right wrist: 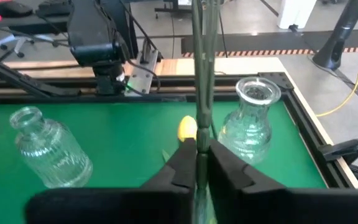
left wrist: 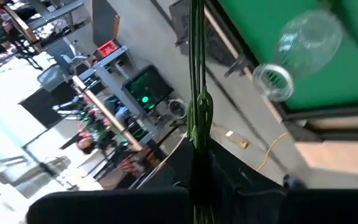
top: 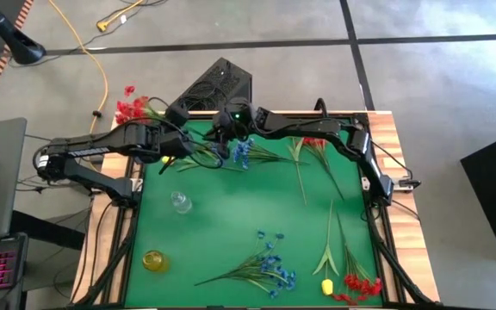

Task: Sort flowers into vase by color
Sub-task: Put the bottom red flowers into the top transparent vase

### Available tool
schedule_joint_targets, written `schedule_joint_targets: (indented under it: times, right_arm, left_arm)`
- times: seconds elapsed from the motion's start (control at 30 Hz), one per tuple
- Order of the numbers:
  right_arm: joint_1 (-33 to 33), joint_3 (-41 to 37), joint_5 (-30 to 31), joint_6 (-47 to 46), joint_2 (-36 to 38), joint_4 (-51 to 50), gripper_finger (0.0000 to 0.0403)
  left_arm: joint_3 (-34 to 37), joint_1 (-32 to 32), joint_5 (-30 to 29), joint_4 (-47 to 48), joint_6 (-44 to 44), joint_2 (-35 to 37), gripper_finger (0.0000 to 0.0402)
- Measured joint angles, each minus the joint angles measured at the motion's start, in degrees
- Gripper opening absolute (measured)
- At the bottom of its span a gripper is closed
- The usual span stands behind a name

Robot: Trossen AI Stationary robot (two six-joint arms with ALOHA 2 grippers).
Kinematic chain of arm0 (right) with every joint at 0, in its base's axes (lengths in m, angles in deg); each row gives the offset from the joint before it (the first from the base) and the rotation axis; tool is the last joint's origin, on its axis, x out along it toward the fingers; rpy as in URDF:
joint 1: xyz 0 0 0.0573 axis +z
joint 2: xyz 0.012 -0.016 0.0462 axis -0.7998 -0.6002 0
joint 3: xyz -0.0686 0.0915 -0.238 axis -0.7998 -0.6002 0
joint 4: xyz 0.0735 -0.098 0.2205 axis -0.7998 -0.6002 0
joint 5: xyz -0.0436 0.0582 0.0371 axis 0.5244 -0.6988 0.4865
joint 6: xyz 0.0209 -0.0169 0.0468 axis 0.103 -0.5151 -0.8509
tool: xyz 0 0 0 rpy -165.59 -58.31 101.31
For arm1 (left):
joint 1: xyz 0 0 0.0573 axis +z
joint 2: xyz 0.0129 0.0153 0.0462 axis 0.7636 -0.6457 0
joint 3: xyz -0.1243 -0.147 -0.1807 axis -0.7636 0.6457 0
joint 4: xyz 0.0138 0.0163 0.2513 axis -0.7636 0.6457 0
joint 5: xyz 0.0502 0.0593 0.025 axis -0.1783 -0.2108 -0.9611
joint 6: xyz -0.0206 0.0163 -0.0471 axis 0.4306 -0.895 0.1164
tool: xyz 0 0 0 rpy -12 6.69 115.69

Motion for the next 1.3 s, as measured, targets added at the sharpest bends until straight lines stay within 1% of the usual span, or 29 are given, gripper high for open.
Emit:
schedule_joint_targets:
  times: [0.03,0.3,0.5,0.63,0.7,0.73,0.8,0.9,1.03,1.13,1.2,1.3]
  right_arm:
    - [-0.02,0.00,0.03,0.39,0.00,-0.21,0.0036]
    - [-0.87,0.00,0.00,-2.57,0.00,-0.42,0.0036]
    - [-3.25,0.00,-0.10,-5.72,0.00,-0.44,0.0036]
    - [-4.89,0.00,-0.12,-7.52,0.00,-0.34,0.0036]
    - [-5.51,0.00,-0.19,-8.62,0.00,-0.05,0.0036]
    - [-5.82,0.00,-0.21,-9.11,0.00,0.33,0.0036]
    - [-6.36,0.00,-0.23,-10.26,0.00,1.33,0.0036]
    - [-7.08,0.00,-0.23,-12.52,0.00,4.04,0.0036]
    - [-7.72,0.00,-0.27,-16.27,0.02,8.31,0.0036]
    - [-7.74,0.00,-0.97,-18.76,0.02,12.41,0.0036]
    - [-7.52,0.00,-2.68,-20.76,0.02,16.03,0.0036]
    - [-6.85,0.00,-5.73,-23.86,0.02,21.90,0.0036]
  left_arm:
    - [0.00,0.00,0.37,0.00,0.79,0.00,0.0024]
    - [0.00,0.00,-0.76,-0.04,3.99,0.00,0.0127]
    - [-0.26,-0.02,-1.39,0.16,6.80,0.48,0.0207]
    - [-3.03,-0.02,-1.60,-0.09,7.02,1.43,0.0246]
    - [-5.41,-0.02,-1.57,-0.80,8.73,2.10,0.0259]
    - [-6.60,0.00,-0.66,-0.74,10.26,2.56,0.0263]
    - [-9.25,-0.02,2.88,-2.21,13.71,4.04,0.0266]
    - [-11.92,0.00,11.30,-5.59,19.31,8.00,0.0266]
    - [-12.28,0.00,23.15,-11.87,29.69,15.33,0.0259]
    - [-12.25,0.00,31.47,-14.38,38.86,20.27,0.0253]
    - [-11.04,0.00,36.41,-17.00,43.47,23.10,0.0250]
    - [-5.94,-0.02,39.31,-21.43,49.18,26.91,0.0247]
